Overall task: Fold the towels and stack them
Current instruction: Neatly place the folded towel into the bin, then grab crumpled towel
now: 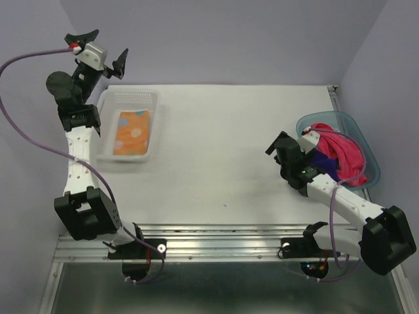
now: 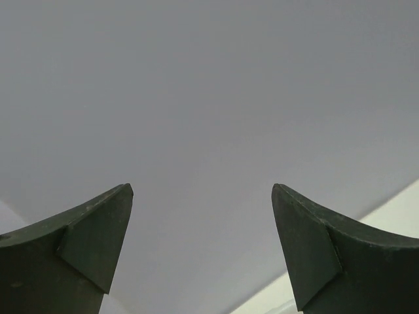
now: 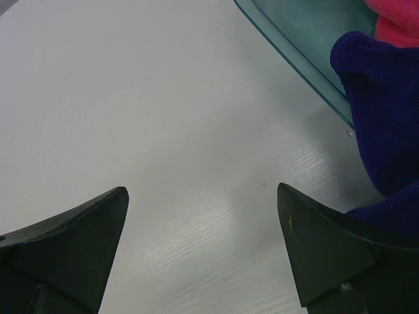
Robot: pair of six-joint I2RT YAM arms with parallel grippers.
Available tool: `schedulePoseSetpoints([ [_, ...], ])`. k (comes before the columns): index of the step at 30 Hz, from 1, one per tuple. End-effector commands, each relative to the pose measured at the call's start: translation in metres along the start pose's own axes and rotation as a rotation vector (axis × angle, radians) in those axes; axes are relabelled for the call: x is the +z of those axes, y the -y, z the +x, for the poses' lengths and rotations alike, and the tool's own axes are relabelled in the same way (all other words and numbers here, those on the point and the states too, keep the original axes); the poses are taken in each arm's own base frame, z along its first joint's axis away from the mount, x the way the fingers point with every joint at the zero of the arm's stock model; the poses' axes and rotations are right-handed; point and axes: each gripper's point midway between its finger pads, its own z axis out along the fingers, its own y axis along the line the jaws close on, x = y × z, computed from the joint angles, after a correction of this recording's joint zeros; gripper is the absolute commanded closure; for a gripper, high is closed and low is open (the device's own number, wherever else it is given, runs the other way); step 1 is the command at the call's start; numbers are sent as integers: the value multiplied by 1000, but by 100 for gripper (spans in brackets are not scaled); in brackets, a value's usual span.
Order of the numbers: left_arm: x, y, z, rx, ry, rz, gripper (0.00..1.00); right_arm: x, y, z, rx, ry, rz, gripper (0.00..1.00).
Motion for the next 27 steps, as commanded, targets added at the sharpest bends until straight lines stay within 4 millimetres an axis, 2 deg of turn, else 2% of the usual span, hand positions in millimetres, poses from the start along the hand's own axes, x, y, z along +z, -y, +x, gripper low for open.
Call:
schedulePoseSetpoints([
  [1,13,49,21,-663,-106,82,1,-1,-2,-14,44,10,43,0],
  [2,16,66,28,-847,-134,35,1,-2,1,-15,24,6,66,0],
  [3,15,64,31,-891,-138,-71,1,-3,12,-14,-6,-2,121,0],
  [4,15,73,38,-922,-157,-127,1,-3,14,-16,-18,-4,141,0],
  [5,16,121,54,-960,-246,-126,1,-6,12,-29,-13,21,159,0],
  [6,20,148,53,-943,-288,-138,1,-7,14,-33,-19,25,178,0],
  [7,19,157,62,-897,-350,-248,1,-11,19,-35,-37,19,203,0],
  [8,19,177,65,-879,-409,-256,1,-13,17,-44,-28,32,204,0],
  [9,12,208,72,-866,-519,-287,1,-14,21,-50,-21,43,221,0],
  [12,-13,243,94,-845,-705,-352,1,-20,33,-62,13,52,233,0],
  [13,-21,245,97,-844,-733,-435,1,-18,45,-63,7,52,258,0],
  [15,-34,252,101,-830,-791,-454,1,-21,60,-69,45,61,281,0],
  [16,-41,251,101,-839,-809,-501,1,-19,77,-67,62,53,320,0],
  [19,-55,245,96,-820,-868,-564,1,-20,105,-72,120,42,355,0],
  [24,-49,239,83,-798,-883,-523,1,-16,135,-62,157,12,411,0],
  [27,-52,224,80,-816,-878,-635,1,-10,140,-52,165,-24,402,0],
])
